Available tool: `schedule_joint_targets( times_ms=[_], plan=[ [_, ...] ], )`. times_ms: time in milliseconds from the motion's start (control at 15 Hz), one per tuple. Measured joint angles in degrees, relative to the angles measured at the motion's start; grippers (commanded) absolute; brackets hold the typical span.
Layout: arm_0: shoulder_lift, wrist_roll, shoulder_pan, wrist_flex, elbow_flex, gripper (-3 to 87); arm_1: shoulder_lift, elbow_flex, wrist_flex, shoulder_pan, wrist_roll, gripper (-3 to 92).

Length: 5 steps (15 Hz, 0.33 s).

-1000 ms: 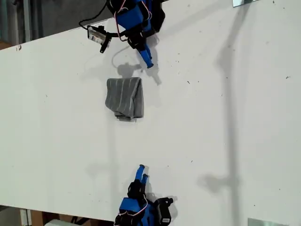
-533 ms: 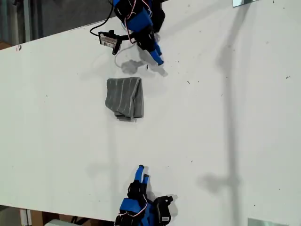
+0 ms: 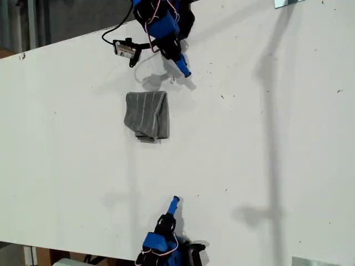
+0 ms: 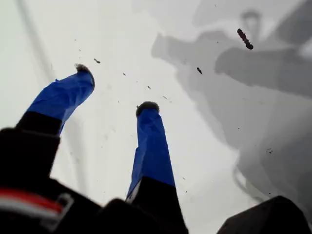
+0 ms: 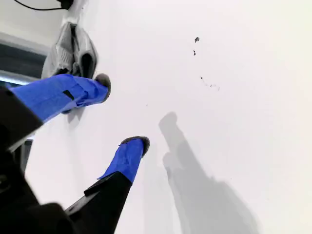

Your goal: Grasp corners of a square towel and fold twice.

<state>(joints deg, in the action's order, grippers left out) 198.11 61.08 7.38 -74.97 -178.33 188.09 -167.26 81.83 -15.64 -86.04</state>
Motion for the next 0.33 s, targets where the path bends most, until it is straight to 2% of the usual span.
schedule_joint_targets(
  times_ms=[333],
  plan=[
    [0.0,-0.2,0.0,0.0,0.0,19.0,0.0,0.0,0.0,0.4,0.0,23.1]
  ],
)
